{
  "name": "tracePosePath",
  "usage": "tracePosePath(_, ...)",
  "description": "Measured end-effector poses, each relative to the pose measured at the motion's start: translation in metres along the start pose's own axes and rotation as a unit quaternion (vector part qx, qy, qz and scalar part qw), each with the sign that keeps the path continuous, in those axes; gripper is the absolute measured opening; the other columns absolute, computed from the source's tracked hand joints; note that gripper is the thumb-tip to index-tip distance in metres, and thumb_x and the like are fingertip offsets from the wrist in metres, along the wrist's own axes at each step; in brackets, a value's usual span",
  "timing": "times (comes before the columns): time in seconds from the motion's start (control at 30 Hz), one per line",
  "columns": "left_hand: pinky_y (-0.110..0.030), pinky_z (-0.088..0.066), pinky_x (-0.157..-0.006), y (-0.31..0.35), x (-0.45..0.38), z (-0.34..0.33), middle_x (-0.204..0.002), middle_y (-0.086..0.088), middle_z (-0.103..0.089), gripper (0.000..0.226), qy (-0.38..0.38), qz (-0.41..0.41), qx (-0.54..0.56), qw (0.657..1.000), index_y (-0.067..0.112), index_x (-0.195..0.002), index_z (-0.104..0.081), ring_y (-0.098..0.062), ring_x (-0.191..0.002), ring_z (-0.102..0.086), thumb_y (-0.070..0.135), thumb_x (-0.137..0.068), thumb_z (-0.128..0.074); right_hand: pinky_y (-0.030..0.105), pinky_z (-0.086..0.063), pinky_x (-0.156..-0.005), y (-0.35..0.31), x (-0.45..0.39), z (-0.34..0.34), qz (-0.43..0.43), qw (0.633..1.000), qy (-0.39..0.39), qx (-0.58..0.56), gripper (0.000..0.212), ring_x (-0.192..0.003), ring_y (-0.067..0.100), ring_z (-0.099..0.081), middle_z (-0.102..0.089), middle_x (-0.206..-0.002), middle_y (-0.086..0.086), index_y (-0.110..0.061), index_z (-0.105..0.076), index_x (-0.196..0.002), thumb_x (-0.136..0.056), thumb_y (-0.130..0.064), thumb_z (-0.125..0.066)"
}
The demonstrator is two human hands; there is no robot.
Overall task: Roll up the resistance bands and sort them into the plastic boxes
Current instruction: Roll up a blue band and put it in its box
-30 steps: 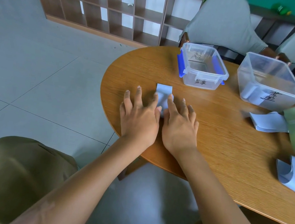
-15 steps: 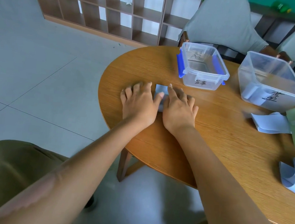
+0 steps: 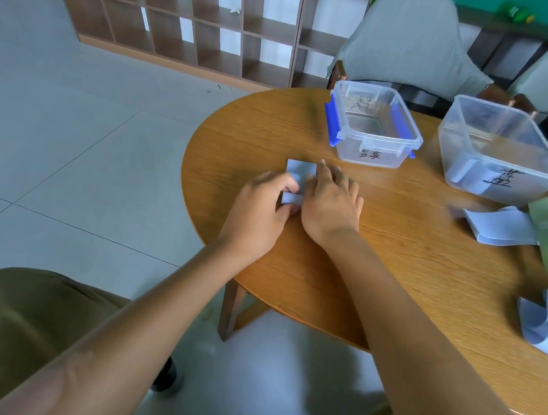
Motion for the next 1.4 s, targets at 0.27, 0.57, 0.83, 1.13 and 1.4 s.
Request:
tracePosePath(0.27, -0.04, -0.054, -0.075, 0.003, 0.01, 0.003, -0.093, 0.008, -0.065, 0.026, 0.011, 0.012, -0.015, 1.0, 0.016, -0.095, -0.069, -0.011, -0.082, -0.063, -0.001, -0.077, -0.079, 0.018, -0.041, -0.094, 0.023, 0.062, 0.031, -0.081, 0.936, 0.072, -0.336, 0.032, -0.112, 0.014, -0.061, -0.068, -0.121, 0.001, -0.013, -0.063, -0.123, -0.097, -0.004, -0.047)
tracePosePath(0.57, -0.038, -0.053, -0.067, 0.025, 0.052, 0.01, -0.088, 0.01, -0.065, 0.024, 0.008, 0.009, -0.007, 1.0, 0.017, -0.092, -0.071, -0.004, -0.075, -0.066, -0.001, -0.078, -0.079, 0.025, -0.055, -0.096, 0.034, 0.136, 0.037, -0.1, 0.84, 0.022, -0.533, 0.028, -0.107, 0.01, -0.07, -0.072, -0.113, 0.008, -0.004, -0.062, -0.121, -0.101, 0.005, -0.045)
tracePosePath(0.83, -0.04, -0.054, -0.071, 0.036, 0.067, 0.013, -0.09, 0.006, -0.074, 0.022, 0.042, 0.043, -0.03, 0.998, 0.017, -0.097, -0.074, -0.018, -0.082, -0.071, 0.004, -0.079, -0.078, 0.035, -0.047, -0.108, 0.029, 0.152, 0.04, -0.073, 0.899, 0.018, -0.431, 0.038, -0.112, -0.002, -0.064, -0.072, -0.116, -0.006, -0.017, -0.065, -0.124, -0.097, 0.003, -0.049)
tracePosePath(1.13, -0.028, -0.052, -0.094, 0.047, 0.081, 0.018, -0.112, 0.008, -0.075, 0.043, 0.046, 0.211, 0.062, 0.975, 0.019, -0.126, -0.066, -0.008, -0.105, -0.069, 0.002, -0.086, -0.063, 0.03, -0.047, -0.108, 0.022, 0.157, 0.038, -0.087, 0.906, 0.019, -0.413, 0.052, -0.113, -0.003, -0.063, -0.07, -0.12, -0.01, -0.023, -0.056, -0.135, -0.093, 0.006, -0.046)
tracePosePath(1.4, -0.022, -0.037, -0.111, 0.053, 0.094, 0.01, -0.146, 0.007, -0.054, 0.06, -0.017, 0.269, 0.155, 0.95, 0.019, -0.148, -0.044, -0.002, -0.134, -0.05, -0.005, -0.093, -0.043, 0.024, -0.044, -0.109, 0.015, 0.159, 0.04, -0.058, 0.925, 0.006, -0.375, 0.056, -0.124, -0.001, -0.056, -0.063, -0.134, -0.003, -0.019, -0.051, -0.143, -0.092, 0.005, -0.045)
Point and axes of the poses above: each hand's wrist, its own x-axis away from the middle knuckle, its own z-axis out of the back of the hand, y = z × x, the point moved 6 cm from there along -x, towards the middle knuckle
